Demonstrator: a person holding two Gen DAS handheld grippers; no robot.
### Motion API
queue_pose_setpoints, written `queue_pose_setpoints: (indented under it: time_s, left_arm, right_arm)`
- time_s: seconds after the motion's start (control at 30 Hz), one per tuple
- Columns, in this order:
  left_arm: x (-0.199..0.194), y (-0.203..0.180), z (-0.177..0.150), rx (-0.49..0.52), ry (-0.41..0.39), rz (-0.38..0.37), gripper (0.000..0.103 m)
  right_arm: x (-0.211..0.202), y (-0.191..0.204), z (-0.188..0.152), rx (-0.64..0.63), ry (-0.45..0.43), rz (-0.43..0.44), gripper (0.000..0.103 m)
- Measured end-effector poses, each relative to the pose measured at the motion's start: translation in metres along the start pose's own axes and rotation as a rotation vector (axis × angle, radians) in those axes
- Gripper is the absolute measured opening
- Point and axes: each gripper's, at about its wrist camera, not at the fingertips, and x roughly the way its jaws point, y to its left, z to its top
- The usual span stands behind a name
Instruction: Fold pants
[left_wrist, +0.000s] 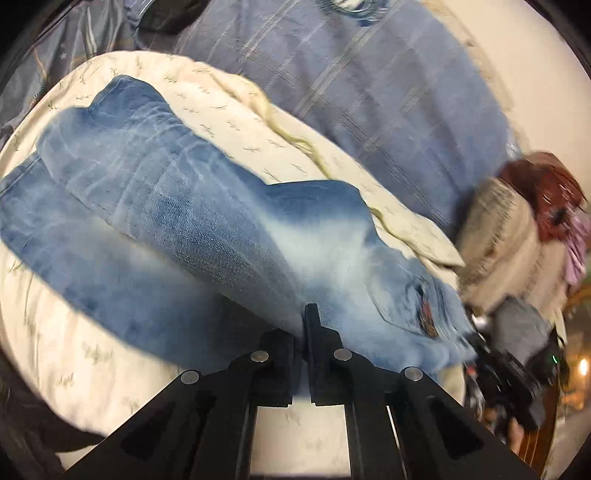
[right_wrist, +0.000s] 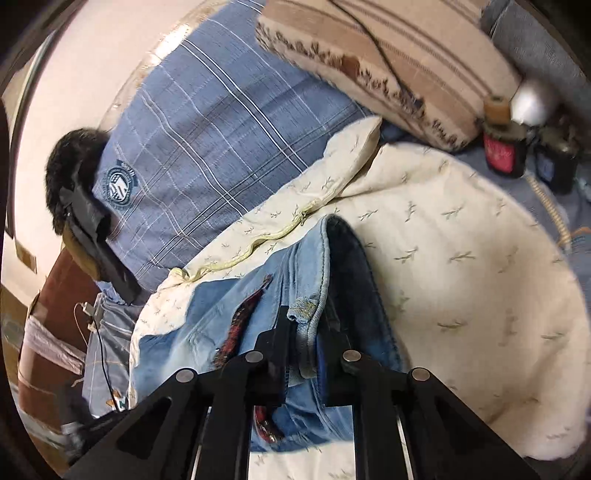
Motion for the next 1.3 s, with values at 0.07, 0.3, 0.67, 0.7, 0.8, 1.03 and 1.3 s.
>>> queue_pose_setpoints:
  time_s: [0.07, 0.3, 0.67, 0.7, 0.8, 1.03, 1.3]
  left_arm:
    - [0.013, 0.005, -0.016, 0.046, 0.045, 0.039, 0.005]
    - [0.053, 0.017, -0.034, 0.076, 0.083, 0.129, 0.008]
    - [0.004, 0.011, -0.037, 0.153, 0.019, 0.182, 0.029]
    - [-0.001, 0.010, -0.037, 0.153, 0.011, 0.187, 0.029]
    - [-0.018, 0.011, -0.033, 0.144, -0.018, 0.199, 0.034]
    - [-0.056, 0.022, -0.021, 0.116, -0.084, 0.220, 0.039]
    - [-0.073, 0.044, -0.009, 0.079, -0.106, 0.253, 0.040]
  right_arm:
    - [0.001, -0.011, -0.011, 0.040, 0.019, -0.048, 0.011]
    - [0.022, 0.016, -0.023, -0.134, 0.037, -0.318, 0.041]
    - [-0.009, 0.103, -0.047, -0.357, -0.058, -0.444, 0.057]
    - [-0.009, 0.109, -0.050, -0.367, -0.047, -0.432, 0.058]
    - [-0.008, 0.128, -0.060, -0.406, -0.014, -0.399, 0.059]
    - [0.000, 0.163, -0.076, -0.479, 0.070, -0.330, 0.062]
    - [0.012, 0.186, -0.085, -0.530, 0.097, -0.319, 0.062]
